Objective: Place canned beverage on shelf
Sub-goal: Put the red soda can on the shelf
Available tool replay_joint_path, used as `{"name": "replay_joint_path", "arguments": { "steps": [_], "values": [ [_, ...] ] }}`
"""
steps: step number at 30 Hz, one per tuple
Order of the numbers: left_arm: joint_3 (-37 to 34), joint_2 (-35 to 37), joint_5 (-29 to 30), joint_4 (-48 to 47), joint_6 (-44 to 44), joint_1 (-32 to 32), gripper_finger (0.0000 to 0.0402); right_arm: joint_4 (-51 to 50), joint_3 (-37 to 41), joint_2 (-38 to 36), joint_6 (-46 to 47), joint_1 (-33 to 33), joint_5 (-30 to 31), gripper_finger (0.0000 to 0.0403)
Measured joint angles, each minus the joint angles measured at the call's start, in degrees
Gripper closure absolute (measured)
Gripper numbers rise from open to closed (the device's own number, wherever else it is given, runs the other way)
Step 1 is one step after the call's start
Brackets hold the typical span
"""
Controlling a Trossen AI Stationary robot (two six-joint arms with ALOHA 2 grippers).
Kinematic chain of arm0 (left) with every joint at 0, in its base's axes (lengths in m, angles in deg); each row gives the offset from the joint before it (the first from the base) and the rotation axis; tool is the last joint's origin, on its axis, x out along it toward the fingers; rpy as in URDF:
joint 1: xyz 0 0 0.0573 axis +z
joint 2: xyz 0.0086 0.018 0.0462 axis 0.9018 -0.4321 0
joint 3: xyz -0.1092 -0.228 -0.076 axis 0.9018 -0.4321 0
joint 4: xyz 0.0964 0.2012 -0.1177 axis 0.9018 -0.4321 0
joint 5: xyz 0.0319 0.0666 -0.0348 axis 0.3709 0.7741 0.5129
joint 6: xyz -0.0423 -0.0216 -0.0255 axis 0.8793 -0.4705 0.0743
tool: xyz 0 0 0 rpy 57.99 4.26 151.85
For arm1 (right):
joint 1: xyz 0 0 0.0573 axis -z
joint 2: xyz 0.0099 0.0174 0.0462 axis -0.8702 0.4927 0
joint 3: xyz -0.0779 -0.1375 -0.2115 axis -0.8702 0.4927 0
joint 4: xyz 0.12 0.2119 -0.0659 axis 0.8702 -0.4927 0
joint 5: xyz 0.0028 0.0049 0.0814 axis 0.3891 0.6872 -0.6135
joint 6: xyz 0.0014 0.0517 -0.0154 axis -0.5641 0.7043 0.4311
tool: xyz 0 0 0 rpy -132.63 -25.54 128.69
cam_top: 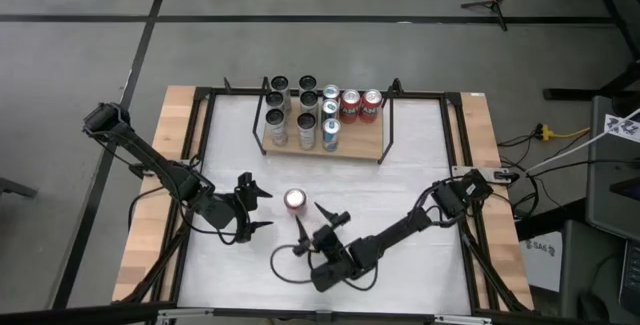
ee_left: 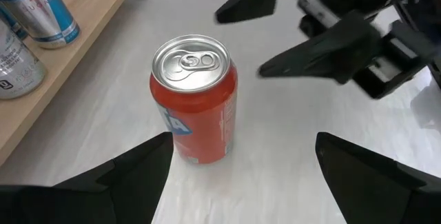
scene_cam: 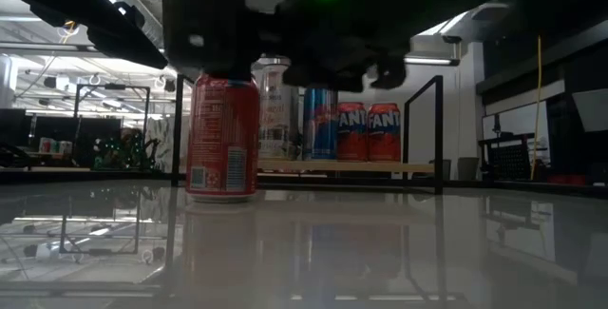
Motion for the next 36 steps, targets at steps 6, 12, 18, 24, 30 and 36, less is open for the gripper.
{"name": "replay_joint_path", "arguments": {
  "steps": [6,12,18,24,30,36],
  "values": [
    [0.0,0.0,0.0,0.0,0.0,0.0,0.0052,-0.2,0.0,0.0,-0.6,-2.2,1.9,0.0100],
    [0.0,0.0,0.0,0.0,0.0,0.0,0.0052,-0.1,0.0,-0.1,-0.5,-3.4,-3.8,0.0100],
    [0.0,0.0,0.0,0.0,0.0,0.0,0.0052,0.0,0.0,-0.1,-0.3,-3.2,-25.1,0.0100],
    [0.0,0.0,0.0,0.0,0.0,0.0,0.0052,0.0,-0.1,-0.1,-0.2,-2.4,-29.5,0.0100],
    [0.0,0.0,0.0,0.0,0.0,0.0,0.0052,0.1,-0.1,-0.1,-0.1,-2.1,-31.7,0.0100],
    [0.0,0.0,0.0,0.0,0.0,0.0,0.0052,0.1,-0.1,-0.1,0.0,-2.2,-31.7,0.0100]
  ]
}}
